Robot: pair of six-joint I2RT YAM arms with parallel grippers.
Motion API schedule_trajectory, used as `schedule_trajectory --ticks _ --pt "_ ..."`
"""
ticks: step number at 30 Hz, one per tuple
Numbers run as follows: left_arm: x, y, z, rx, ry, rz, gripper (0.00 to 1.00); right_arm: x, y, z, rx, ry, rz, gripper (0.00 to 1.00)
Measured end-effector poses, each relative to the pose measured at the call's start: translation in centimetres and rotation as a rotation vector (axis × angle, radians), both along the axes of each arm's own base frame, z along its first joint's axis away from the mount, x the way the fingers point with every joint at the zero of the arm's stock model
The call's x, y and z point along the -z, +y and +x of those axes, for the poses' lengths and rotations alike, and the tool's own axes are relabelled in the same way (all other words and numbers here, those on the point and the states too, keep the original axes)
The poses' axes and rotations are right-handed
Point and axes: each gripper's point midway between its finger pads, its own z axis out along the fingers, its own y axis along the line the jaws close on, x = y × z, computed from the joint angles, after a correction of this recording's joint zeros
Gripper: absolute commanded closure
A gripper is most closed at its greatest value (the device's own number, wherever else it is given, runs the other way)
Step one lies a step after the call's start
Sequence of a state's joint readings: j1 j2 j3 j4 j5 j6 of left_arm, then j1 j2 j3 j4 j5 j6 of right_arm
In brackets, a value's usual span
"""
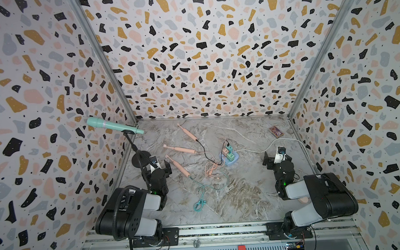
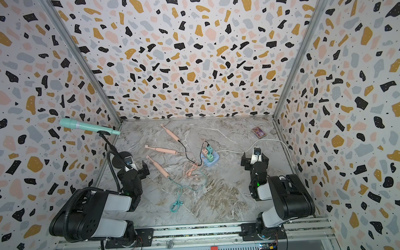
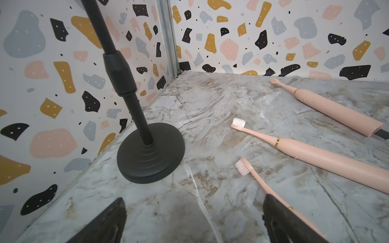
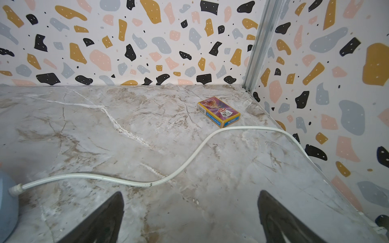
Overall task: Charge the electric toothbrush
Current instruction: Reset both arms
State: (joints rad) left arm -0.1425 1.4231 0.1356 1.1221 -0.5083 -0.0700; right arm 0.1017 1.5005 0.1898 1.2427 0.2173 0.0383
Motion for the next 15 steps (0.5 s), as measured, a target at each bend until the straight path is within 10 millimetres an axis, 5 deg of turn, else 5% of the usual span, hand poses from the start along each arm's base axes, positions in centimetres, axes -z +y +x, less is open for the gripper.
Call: schedule_trajectory --ticks 15 --pt "-1.5 -0.3 0.5 0.015 -0.056 -0.005 0.00 0.0 0.0 0.0 0.000 -0.001 0.000 0.01"
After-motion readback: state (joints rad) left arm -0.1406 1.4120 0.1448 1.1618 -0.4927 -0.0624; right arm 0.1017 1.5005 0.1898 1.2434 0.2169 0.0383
